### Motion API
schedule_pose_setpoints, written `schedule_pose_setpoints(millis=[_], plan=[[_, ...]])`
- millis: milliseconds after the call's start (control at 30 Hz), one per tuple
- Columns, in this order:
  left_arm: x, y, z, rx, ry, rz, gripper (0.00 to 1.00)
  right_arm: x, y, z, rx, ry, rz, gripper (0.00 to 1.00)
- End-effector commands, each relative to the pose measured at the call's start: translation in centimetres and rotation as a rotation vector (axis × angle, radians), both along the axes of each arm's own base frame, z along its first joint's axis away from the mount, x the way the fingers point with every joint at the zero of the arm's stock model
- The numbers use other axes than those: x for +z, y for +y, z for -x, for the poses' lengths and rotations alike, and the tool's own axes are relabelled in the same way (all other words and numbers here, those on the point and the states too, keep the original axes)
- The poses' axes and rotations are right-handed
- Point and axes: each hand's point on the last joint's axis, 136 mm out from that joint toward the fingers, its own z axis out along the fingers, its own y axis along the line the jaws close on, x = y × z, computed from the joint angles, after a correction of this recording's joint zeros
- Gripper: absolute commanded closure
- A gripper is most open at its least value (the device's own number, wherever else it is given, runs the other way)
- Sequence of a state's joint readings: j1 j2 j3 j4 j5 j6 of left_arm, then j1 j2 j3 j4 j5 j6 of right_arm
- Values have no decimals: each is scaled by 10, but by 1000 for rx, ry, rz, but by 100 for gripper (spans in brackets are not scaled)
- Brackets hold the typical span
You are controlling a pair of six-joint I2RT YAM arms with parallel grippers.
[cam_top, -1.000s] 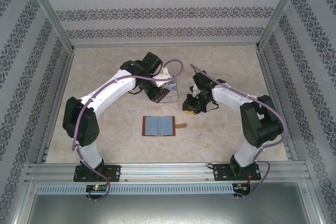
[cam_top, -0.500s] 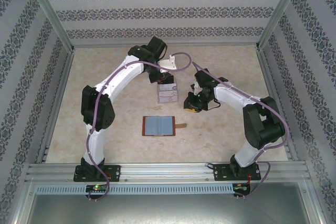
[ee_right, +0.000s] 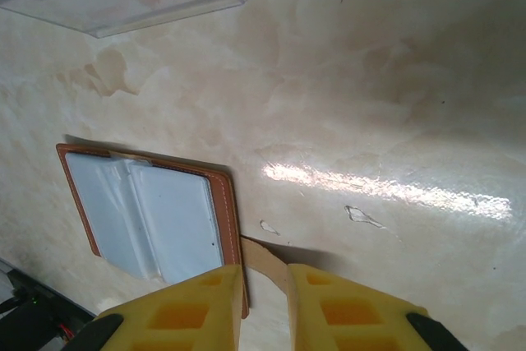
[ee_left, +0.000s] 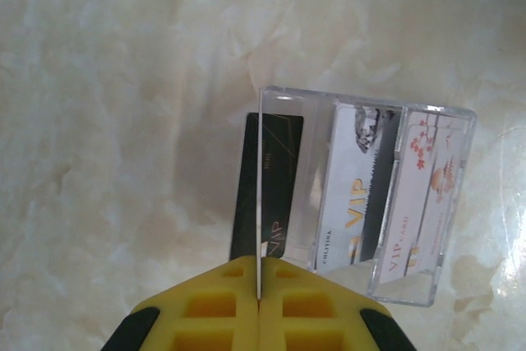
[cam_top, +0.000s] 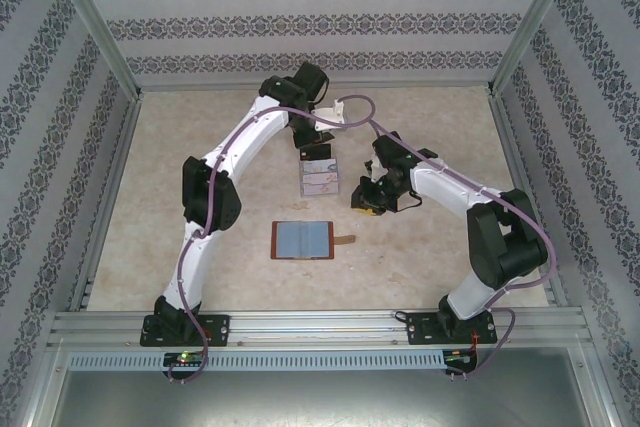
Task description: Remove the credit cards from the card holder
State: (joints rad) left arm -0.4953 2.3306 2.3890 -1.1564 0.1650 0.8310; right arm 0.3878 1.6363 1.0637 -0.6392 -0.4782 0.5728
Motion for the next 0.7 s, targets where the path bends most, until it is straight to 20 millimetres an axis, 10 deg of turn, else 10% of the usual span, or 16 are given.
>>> schedule_pose_setpoints(millis=[0, 667], plan=[[-6, 7, 14, -43, 70, -24, 100, -1, -7, 1, -24, 0, 13, 76], [-35, 9, 3, -55, 76, -78, 96, -7, -7, 6, -26, 14, 11, 76]])
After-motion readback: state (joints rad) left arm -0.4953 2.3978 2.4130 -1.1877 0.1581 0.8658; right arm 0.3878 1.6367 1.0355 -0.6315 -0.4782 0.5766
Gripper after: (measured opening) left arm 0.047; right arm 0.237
